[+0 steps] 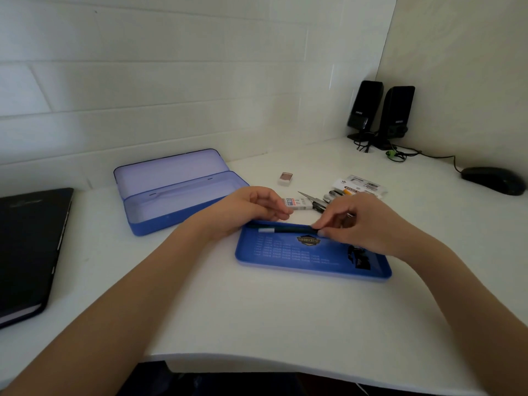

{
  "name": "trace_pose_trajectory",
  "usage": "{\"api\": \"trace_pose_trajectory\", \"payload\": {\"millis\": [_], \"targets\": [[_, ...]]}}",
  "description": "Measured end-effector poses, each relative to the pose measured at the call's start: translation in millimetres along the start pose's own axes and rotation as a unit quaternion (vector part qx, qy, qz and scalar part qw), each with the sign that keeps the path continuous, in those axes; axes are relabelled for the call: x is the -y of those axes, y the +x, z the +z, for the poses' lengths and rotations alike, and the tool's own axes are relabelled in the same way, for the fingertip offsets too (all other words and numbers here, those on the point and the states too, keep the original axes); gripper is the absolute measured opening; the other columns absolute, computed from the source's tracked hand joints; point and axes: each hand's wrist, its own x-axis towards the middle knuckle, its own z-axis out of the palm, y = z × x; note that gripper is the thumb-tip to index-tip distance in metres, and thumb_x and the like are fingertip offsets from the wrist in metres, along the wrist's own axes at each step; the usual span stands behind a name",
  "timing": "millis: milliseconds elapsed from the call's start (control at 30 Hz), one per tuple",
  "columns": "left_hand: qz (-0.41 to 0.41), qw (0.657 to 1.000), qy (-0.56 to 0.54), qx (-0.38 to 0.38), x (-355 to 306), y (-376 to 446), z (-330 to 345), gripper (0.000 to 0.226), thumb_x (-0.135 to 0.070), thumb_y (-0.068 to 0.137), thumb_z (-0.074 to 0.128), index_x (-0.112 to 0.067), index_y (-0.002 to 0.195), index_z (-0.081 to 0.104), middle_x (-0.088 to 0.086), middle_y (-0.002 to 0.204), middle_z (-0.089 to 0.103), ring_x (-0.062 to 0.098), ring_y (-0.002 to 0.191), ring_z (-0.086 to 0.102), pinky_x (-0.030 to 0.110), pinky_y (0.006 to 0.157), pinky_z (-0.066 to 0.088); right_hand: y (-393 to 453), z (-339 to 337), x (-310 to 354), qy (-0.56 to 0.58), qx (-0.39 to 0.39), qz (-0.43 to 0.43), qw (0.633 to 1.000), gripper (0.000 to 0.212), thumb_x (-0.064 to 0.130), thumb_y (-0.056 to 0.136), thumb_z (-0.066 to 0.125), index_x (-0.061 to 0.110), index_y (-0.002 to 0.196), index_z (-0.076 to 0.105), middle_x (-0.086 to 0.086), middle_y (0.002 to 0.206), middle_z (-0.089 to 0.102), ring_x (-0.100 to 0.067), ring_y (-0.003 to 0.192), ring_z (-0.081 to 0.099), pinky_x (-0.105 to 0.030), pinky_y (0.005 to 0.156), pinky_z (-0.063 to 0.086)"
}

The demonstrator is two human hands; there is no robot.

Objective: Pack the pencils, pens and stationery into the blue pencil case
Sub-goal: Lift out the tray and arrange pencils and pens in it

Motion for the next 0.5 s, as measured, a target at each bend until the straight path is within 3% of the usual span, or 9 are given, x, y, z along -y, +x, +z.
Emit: {"api": "trace_pose_trajectory", "payload": {"millis": [100, 167, 267, 500], "targets": [[-0.001, 1.000, 0.002, 0.013, -1.3, 0.1, 1.4, 0.017, 0.003, 0.089, 0.055, -0.008, 0.096, 0.065, 0.004, 0.105, 0.071, 0.009, 0.095, 0.068, 0.015, 0.085, 0.050, 2.9, 9.6, 3.6, -0.022, 0.014, -0.005, 1.000, 0.012, 0.017, 0.076, 0.075, 0.028, 0.078, 0.075, 0.011, 0.074, 0.071, 0.000, 0.069, 0.063, -0.010, 0.063, 0.048], [-0.002, 0.999, 0.029, 0.044, -2.1, -1.8, 0.2, 0.021, -0.001, 0.084, 0.064, -0.012, 0.102, 0.066, 0.001, 0.107, 0.072, 0.010, 0.103, 0.066, 0.017, 0.089, 0.049, 4.9, 20.5, 6.1, -0.026, -0.009, -0.008, 1.000, 0.007, 0.019, 0.076, 0.075, 0.027, 0.077, 0.075, 0.012, 0.074, 0.069, -0.002, 0.071, 0.061, -0.009, 0.063, 0.047], [-0.003, 0.994, 0.067, 0.084, -3.2, -3.2, -0.2, 0.033, 0.008, 0.082, 0.064, -0.009, 0.109, 0.063, 0.000, 0.109, 0.070, 0.008, 0.106, 0.065, 0.018, 0.093, 0.048, 9.5, 32.1, 7.8, -0.035, -0.052, -0.010, 0.998, 0.004, 0.017, 0.075, 0.076, 0.020, 0.075, 0.073, 0.015, 0.070, 0.062, -0.005, 0.068, 0.058, -0.009, 0.061, 0.045], [0.014, 0.993, 0.078, 0.085, -4.2, -3.7, 1.5, 0.035, 0.015, 0.081, 0.059, -0.013, 0.101, 0.066, 0.003, 0.111, 0.070, 0.010, 0.108, 0.065, 0.019, 0.094, 0.048, 14.5, 26.5, 2.2, -0.048, -0.070, 0.014, 0.996, 0.004, 0.019, 0.076, 0.075, 0.021, 0.073, 0.073, 0.016, 0.067, 0.063, 0.011, 0.062, 0.052, -0.007, 0.058, 0.039]]}}
